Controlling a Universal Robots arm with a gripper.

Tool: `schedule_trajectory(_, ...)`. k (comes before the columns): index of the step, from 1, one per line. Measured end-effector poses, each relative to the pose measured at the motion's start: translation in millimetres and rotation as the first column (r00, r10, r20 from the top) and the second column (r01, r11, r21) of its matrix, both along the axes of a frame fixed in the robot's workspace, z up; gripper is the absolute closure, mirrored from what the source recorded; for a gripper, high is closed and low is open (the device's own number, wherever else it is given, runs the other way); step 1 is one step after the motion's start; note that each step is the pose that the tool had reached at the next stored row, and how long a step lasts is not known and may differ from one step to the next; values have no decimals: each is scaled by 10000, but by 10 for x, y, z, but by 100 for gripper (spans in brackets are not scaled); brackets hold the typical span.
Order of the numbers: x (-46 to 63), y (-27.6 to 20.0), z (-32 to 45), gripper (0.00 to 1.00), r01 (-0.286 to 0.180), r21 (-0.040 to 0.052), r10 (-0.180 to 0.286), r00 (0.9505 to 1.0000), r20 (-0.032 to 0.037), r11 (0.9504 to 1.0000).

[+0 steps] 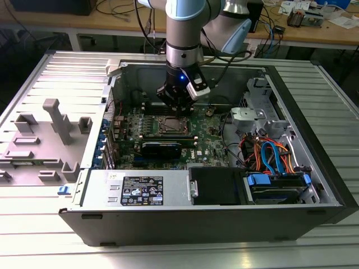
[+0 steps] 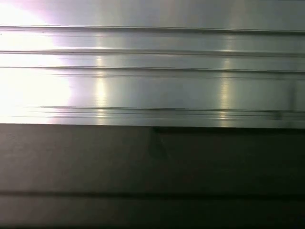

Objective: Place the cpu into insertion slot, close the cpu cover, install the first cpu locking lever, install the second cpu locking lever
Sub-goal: 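Install the first cpu locking lever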

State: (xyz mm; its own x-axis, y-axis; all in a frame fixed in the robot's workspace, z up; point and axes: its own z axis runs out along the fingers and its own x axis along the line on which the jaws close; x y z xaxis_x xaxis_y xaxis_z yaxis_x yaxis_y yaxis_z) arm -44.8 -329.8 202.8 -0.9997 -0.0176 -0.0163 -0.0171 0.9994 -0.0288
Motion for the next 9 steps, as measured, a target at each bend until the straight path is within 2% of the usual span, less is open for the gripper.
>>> schedule_trajectory(9, 0, 19, 10, 89, -3, 44, 3, 10000, 5, 10000)
